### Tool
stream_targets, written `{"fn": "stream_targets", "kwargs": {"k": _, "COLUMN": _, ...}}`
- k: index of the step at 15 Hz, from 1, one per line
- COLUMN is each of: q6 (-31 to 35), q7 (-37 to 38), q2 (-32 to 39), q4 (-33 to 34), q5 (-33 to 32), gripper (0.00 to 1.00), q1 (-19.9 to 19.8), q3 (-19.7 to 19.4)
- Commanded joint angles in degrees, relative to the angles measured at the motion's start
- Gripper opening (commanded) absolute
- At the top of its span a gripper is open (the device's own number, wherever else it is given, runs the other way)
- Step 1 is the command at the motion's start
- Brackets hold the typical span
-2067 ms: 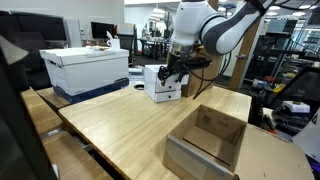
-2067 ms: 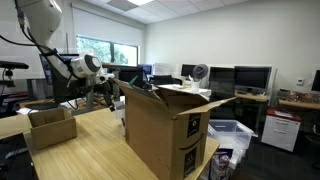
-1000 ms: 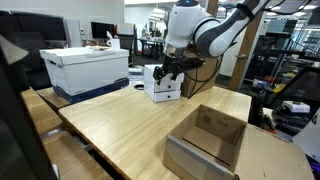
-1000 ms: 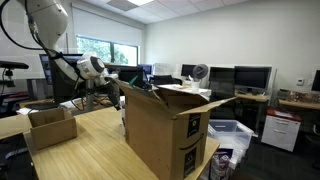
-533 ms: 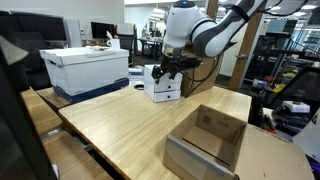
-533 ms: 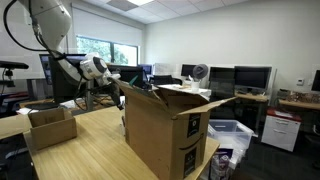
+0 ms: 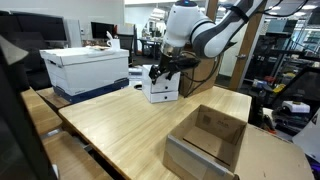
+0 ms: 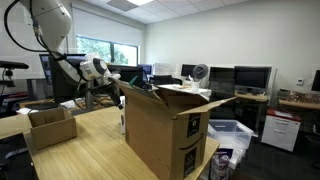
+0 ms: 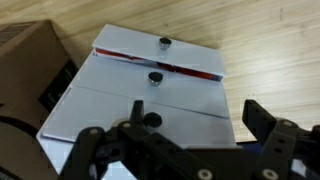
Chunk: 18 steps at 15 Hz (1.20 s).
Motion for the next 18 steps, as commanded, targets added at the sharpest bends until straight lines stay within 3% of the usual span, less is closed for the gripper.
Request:
{"fn": "stream_targets", "kwargs": {"k": 1, "q6": 4.3, "q7": -11.3, "q2": -2.1, "q4": -3.0, "q5": 7.1, "gripper": 1.0, "q1": -2.3, "q3": 2.8}}
{"fn": "stream_targets", "kwargs": {"k": 7, "q6": 3.8, "q7": -28.6, "q2": -0.9, "q4": -2.0, "q5": 18.3, "gripper": 1.0, "q1": -8.8, "q3": 11.4}}
{"fn": "stream_targets", "kwargs": {"k": 8, "q6": 3.8, "q7": -32.8, "q2": -0.6, "q4": -1.6, "q5": 22.4, "gripper": 1.0, "q1": -5.7, "q3": 8.9}}
{"fn": "stream_targets", "kwargs": {"k": 13, "q6": 2.9, "q7": -47.4, "q2": -0.2, "q4": -0.4, "q5": 32.5, "gripper": 1.0, "q1": -5.4, "q3": 10.5}}
{"fn": "stream_targets", "kwargs": {"k": 18, "q6": 0.1, "q7": -56.4, "q2": -1.2, "q4": 0.6, "q5": 39.4, "gripper": 1.0, "q1": -5.4, "q3": 12.5}}
